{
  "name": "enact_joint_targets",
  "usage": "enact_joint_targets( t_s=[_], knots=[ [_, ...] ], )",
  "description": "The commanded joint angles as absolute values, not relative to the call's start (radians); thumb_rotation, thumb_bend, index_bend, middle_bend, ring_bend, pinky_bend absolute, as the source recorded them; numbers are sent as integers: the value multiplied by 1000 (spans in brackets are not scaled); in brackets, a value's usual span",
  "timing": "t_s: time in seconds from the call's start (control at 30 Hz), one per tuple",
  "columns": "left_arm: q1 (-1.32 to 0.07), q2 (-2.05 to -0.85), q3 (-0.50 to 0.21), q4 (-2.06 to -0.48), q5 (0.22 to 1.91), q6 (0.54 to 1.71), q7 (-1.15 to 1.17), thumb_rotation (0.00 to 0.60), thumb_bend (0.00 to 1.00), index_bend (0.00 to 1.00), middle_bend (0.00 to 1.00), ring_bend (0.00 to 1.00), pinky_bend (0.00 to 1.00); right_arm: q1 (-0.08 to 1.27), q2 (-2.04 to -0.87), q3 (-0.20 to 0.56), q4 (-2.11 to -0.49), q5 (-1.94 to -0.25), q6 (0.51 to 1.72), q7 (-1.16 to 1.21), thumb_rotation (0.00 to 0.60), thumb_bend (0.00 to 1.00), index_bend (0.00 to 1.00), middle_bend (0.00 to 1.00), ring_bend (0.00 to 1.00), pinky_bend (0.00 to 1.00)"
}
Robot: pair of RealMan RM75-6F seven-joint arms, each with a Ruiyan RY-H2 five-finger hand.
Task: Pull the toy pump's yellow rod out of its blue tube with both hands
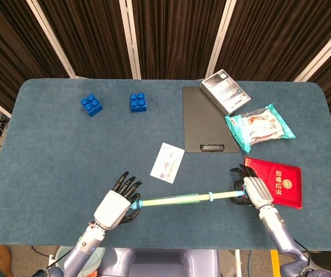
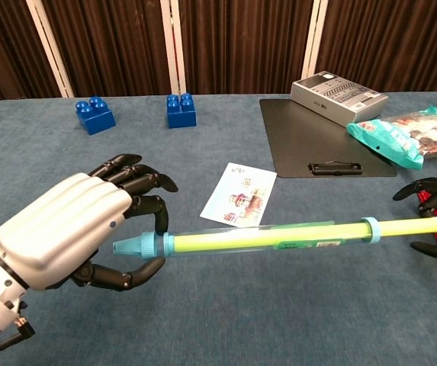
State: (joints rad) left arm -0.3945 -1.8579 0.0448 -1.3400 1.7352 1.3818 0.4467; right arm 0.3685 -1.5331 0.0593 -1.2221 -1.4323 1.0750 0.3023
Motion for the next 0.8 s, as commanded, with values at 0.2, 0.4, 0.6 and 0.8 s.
enact_joint_targets(
  t_s=[0.2,0.4,0.6,0.8],
  knots=[
    [-374,-1809,57,-1384,1761,1429,446,600,388,621,180,114,9,348,-1483,89,-1266,-1414,1129,320,600,309,847,214,58,60],
    [-360,-1771,71,-1414,1790,1466,438,600,392,623,181,115,9,338,-1445,107,-1312,-1412,1167,312,600,308,849,216,57,60],
    [-348,-1740,90,-1419,1846,1514,440,600,392,623,181,115,9,345,-1401,120,-1365,-1390,1143,317,600,300,852,218,58,60],
    [-343,-1717,100,-1426,1870,1529,423,600,391,625,184,114,9,366,-1386,147,-1362,-1344,1103,299,600,297,854,220,65,60]
  ],
)
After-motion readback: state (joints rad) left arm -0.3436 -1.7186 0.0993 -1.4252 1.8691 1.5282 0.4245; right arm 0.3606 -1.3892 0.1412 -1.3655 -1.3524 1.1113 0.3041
